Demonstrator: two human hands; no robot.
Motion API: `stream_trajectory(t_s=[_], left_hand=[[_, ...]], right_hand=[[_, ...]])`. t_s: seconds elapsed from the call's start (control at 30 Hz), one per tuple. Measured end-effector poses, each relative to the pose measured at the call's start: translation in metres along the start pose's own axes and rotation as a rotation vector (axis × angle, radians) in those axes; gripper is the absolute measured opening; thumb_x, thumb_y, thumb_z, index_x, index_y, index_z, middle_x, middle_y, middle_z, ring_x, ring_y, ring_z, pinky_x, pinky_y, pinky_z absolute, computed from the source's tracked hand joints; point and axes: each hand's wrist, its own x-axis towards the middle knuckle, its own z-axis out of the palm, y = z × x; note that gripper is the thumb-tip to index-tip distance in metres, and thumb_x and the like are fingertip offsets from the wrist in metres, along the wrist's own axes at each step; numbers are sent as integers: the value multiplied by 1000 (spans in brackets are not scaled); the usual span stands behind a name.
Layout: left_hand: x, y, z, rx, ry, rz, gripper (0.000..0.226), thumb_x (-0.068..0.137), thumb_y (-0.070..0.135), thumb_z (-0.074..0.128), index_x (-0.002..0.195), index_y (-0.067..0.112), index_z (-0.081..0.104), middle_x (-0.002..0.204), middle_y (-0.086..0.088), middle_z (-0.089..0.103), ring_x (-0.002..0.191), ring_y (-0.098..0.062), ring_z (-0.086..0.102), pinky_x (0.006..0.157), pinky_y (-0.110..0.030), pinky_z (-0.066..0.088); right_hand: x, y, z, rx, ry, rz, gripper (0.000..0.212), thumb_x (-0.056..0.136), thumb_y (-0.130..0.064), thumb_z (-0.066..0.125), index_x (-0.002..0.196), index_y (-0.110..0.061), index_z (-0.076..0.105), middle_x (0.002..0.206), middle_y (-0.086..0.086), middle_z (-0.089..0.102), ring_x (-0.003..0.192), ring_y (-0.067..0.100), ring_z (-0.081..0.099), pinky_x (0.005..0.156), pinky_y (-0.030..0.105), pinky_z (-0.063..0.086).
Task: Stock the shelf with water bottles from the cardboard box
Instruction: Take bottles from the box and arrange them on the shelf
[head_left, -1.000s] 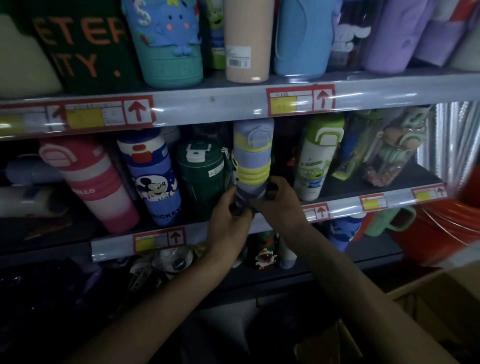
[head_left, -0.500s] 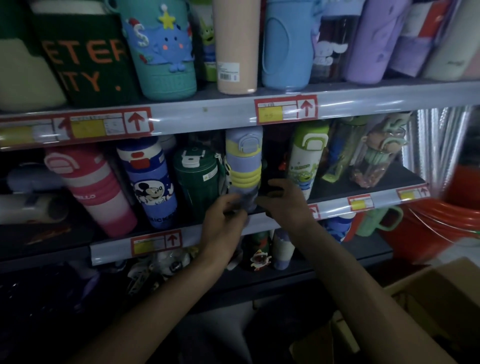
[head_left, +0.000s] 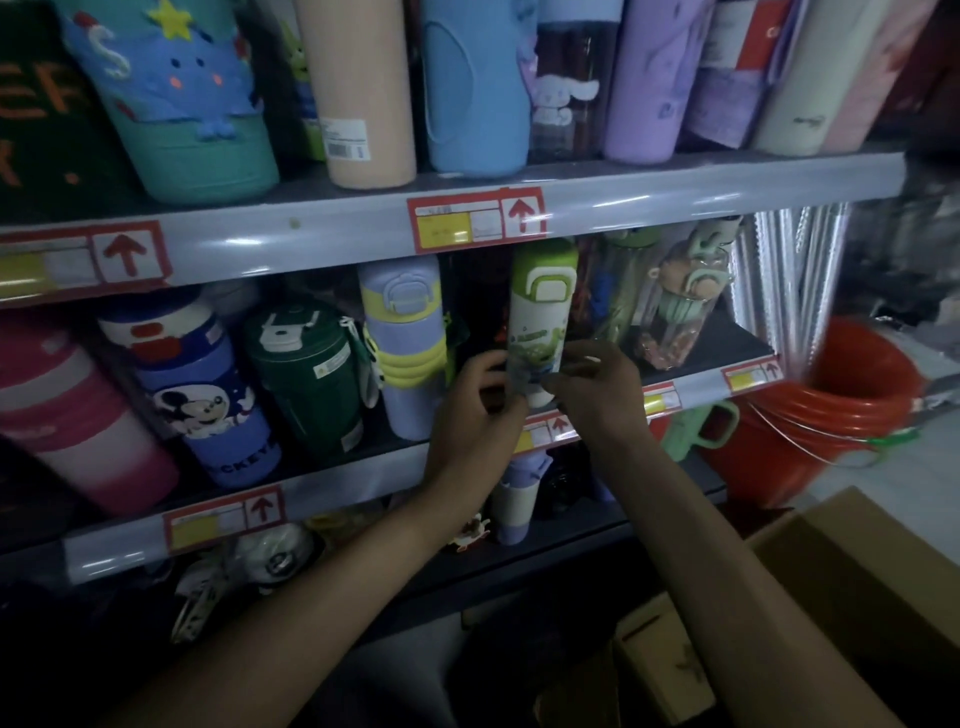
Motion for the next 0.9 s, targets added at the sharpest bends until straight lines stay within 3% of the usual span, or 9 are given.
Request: stream_trajectory(t_s=[0.03, 0.1, 0.2, 0.37, 0.53, 0.67, 0.73, 0.8, 0.9], left_hand=[[6, 0, 5, 10, 5, -7, 42, 98, 13, 61, 135, 32, 52, 115, 21, 60, 96, 17, 58, 79, -8, 48], [17, -1, 13, 25, 19, -36, 60, 97, 23, 61, 153, 26, 38, 139, 6, 56, 120, -3, 57, 99, -28, 51], [33, -3, 22, 50, 44, -85, 69, 96, 29, 58, 158, 24, 30, 156, -2, 44, 140, -21, 45, 113, -45, 42], [44, -9, 30, -38, 28, -122, 63, 84, 20, 50, 147, 18, 50, 138, -3, 62, 119, -15, 58, 105, -37, 49], [38, -15, 32, -48, 55, -92, 59, 80, 30, 49, 138, 22, 59, 125, 3, 69, 113, -14, 65, 99, -44, 55], [33, -17, 34, -37, 62, -39, 46, 80, 28, 52, 122, 25, 67, 115, 5, 73, 108, -12, 67, 97, -44, 55], [35, -17, 36, -18, 50, -15, 47, 76, 26, 51, 120, 22, 70, 112, 5, 74, 105, -10, 68, 95, -41, 55], [37, -16, 40, -7, 33, 22, 50, 75, 26, 50, 120, 18, 72, 112, 4, 75, 104, -9, 69, 95, -40, 56], [46, -17, 48, 1, 39, 74, 48, 76, 36, 53, 119, 23, 71, 112, 5, 75, 105, -11, 69, 94, -39, 56]], right_hand=[[3, 0, -1, 2, 3, 1, 56, 63, -27, 83, 114, -12, 66, 100, 5, 74, 97, 29, 71, 85, 51, 59], [11, 3, -1, 3, -8, -1, 59, 73, -19, 87, 126, -13, 61, 103, 2, 71, 102, 27, 69, 89, 47, 57], [26, 9, 3, 2, -44, -58, 77, 64, -40, 88, 133, -20, 60, 109, -2, 75, 103, 21, 72, 89, 48, 59], [44, 27, 12, 31, -131, -137, 75, 64, -49, 89, 131, -26, 63, 117, -4, 75, 107, 16, 72, 92, 48, 60], [37, 28, 11, 23, -88, -182, 77, 64, -51, 88, 130, -24, 60, 116, -5, 74, 105, 14, 72, 88, 46, 61], [28, 31, -1, 89, 10, -183, 52, 71, -28, 93, 114, -13, 68, 103, -1, 77, 94, 17, 75, 81, 42, 62], [24, 29, -11, 140, 33, -185, 39, 72, -15, 93, 103, -6, 73, 96, 3, 79, 87, 17, 75, 74, 32, 59], [20, 25, -20, 139, 62, -198, 34, 71, -11, 93, 97, -5, 73, 89, 0, 78, 79, 6, 73, 67, 19, 53], [14, 15, -31, 133, 103, -225, 27, 70, -13, 93, 87, -12, 73, 82, -10, 75, 68, -4, 68, 62, 15, 50]])
